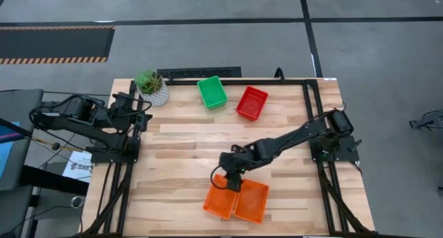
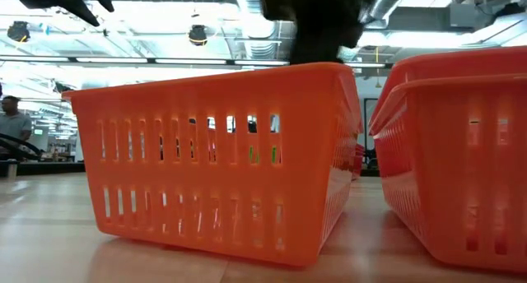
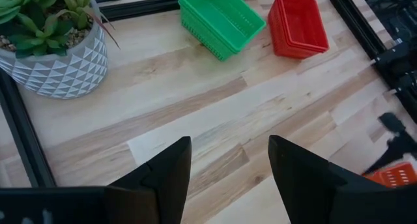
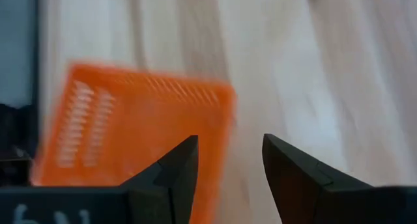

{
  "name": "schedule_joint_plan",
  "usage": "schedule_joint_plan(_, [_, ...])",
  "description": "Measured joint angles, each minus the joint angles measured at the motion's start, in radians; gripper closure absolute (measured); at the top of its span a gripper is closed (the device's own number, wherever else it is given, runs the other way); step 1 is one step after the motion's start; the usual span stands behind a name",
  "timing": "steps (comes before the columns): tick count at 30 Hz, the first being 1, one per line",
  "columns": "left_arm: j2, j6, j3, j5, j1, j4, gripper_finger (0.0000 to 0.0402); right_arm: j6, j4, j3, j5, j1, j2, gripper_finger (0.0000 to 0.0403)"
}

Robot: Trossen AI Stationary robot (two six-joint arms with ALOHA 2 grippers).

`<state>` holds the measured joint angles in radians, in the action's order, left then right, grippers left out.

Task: Stack baskets by color
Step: Stack the left orange bin on the orange bins

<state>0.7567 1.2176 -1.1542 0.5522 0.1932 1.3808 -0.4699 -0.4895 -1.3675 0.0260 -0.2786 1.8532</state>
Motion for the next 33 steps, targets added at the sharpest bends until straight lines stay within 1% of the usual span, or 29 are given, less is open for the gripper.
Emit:
schedule_joint_plan(3, [0.002,-0.001,0.000,-0.002,0.000,0.001,0.0209,0.011,-0.033,-0.011,-0.001,0.000,0.015,0.0215])
schedule_joint_plan(13, [0.005,-0.002,0.000,-0.032,0.000,0.001,0.0209,0.000,0.031,-0.014,-0.003,-0.034,0.091,0.0212])
schedule_joint_plan(20, [0.003,-0.002,0.000,-0.034,0.000,0.001,0.0209,-0.007,0.020,-0.013,0.001,-0.040,0.136,0.0224])
schedule_joint_plan(22, [0.003,-0.002,0.000,-0.037,0.000,0.001,0.0209,-0.014,0.049,-0.014,0.001,-0.039,0.144,0.0230])
schedule_joint_plan(25, [0.003,-0.005,0.000,-0.042,0.000,0.001,0.0209,-0.030,0.017,-0.013,0.004,-0.037,0.147,0.0260])
schedule_joint_plan(27, [0.003,-0.009,0.000,-0.042,0.000,0.001,0.0209,-0.046,0.018,-0.013,0.003,-0.031,0.147,0.0299])
schedule_joint_plan(30, [0.003,-0.010,0.000,-0.042,0.000,0.001,0.0209,-0.056,0.000,-0.013,-0.002,-0.017,0.149,0.0372])
schedule_joint_plan(31, [0.003,-0.013,0.000,-0.042,0.000,0.001,0.0209,-0.050,0.004,-0.014,-0.005,-0.012,0.149,0.0385])
schedule_joint_plan(33, [0.003,-0.013,0.000,-0.042,0.000,0.001,0.0209,-0.048,0.013,-0.014,-0.005,0.002,0.149,0.0388])
